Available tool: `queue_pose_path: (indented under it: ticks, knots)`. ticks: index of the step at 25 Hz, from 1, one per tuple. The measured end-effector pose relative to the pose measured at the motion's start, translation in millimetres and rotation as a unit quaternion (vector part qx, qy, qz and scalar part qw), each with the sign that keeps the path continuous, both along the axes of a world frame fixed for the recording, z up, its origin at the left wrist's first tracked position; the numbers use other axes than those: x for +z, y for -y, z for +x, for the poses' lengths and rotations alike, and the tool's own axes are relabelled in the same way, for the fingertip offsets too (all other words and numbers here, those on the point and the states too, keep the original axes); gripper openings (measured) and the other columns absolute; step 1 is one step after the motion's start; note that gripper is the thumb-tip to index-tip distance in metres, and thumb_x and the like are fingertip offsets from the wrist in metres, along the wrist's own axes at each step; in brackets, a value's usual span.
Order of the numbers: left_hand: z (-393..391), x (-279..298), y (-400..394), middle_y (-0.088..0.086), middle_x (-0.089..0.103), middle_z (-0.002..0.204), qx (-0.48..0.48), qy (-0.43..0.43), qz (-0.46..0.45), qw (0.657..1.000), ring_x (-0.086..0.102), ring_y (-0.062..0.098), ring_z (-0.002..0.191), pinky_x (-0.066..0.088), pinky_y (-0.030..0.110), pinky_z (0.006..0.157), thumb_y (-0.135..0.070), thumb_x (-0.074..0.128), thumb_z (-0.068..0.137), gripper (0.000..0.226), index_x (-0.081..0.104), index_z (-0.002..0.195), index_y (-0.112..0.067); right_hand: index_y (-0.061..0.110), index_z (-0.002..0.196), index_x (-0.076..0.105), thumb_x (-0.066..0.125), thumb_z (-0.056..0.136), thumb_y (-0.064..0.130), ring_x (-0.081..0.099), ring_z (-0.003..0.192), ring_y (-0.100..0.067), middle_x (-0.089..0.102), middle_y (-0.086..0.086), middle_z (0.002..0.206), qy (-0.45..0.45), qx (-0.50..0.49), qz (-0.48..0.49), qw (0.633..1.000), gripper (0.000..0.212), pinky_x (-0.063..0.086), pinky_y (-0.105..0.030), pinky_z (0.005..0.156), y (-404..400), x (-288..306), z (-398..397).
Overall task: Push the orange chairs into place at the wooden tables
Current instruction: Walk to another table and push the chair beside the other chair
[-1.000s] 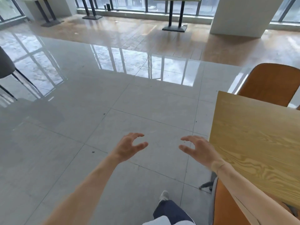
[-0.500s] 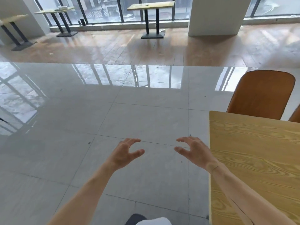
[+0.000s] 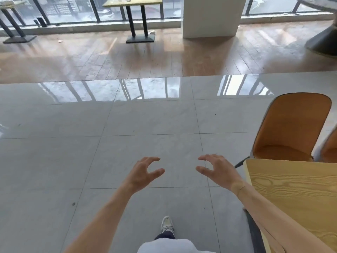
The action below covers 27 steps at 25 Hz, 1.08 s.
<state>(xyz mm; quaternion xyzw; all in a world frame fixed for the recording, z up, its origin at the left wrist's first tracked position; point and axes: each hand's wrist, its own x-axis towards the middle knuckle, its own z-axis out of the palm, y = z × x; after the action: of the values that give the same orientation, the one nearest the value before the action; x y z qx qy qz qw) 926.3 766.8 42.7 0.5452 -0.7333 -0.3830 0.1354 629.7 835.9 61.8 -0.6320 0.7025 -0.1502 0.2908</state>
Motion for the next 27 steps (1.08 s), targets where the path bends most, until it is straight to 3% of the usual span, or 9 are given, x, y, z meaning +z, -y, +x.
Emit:
queue_pose_path:
  ticks: [6, 11, 20, 27]
  knots:
    - [-44.8, 0.5, 146.6, -0.009, 0.051, 0.136, -0.085, -0.003, -0.003, 0.996, 0.040, 0.013, 0.130, 0.029, 0.027, 0.104, -0.052, 0.067, 0.084, 0.051, 0.055, 0.131, -0.034, 0.032, 0.130, 0.054, 0.054, 0.087, 0.060, 0.043, 0.130, -0.014, 0.056, 0.008, 0.135, -0.008, -0.071, 0.011, 0.997, 0.052, 0.039, -0.040, 0.107, 97.7, -0.2, -30.1]
    - [-113.5, -3.2, 259.2, -0.012, 0.050, 0.136, -0.146, -0.003, -0.008, 0.989, 0.040, 0.010, 0.126, 0.026, 0.024, 0.097, -0.054, 0.066, 0.084, 0.051, 0.055, 0.130, -0.036, 0.032, 0.128, 0.056, 0.054, 0.086, 0.062, 0.047, 0.126, -0.013, 0.058, 0.009, 0.132, -0.002, -0.139, 0.009, 0.990, 0.052, 0.041, -0.034, 0.104, 175.3, -12.6, -88.4]
    - [-251.9, 18.2, 459.2, -0.014, 0.049, 0.136, -0.175, 0.012, -0.026, 0.984, 0.039, 0.008, 0.128, 0.030, 0.028, 0.104, -0.059, 0.064, 0.082, 0.052, 0.054, 0.129, -0.039, 0.034, 0.127, 0.056, 0.057, 0.087, 0.059, 0.047, 0.125, -0.010, 0.058, 0.013, 0.129, 0.037, -0.177, -0.008, 0.983, 0.048, 0.040, -0.031, 0.103, 366.3, -13.5, -215.6]
    - [-372.1, 12.0, 576.8, -0.015, 0.050, 0.135, -0.253, 0.000, -0.013, 0.967, 0.041, 0.007, 0.128, 0.031, 0.029, 0.105, -0.064, 0.061, 0.081, 0.053, 0.054, 0.128, -0.041, 0.033, 0.127, 0.057, 0.057, 0.087, 0.057, 0.049, 0.122, -0.011, 0.059, 0.011, 0.127, 0.037, -0.245, -0.020, 0.969, 0.047, 0.042, -0.032, 0.100, 457.2, -6.3, -309.3]
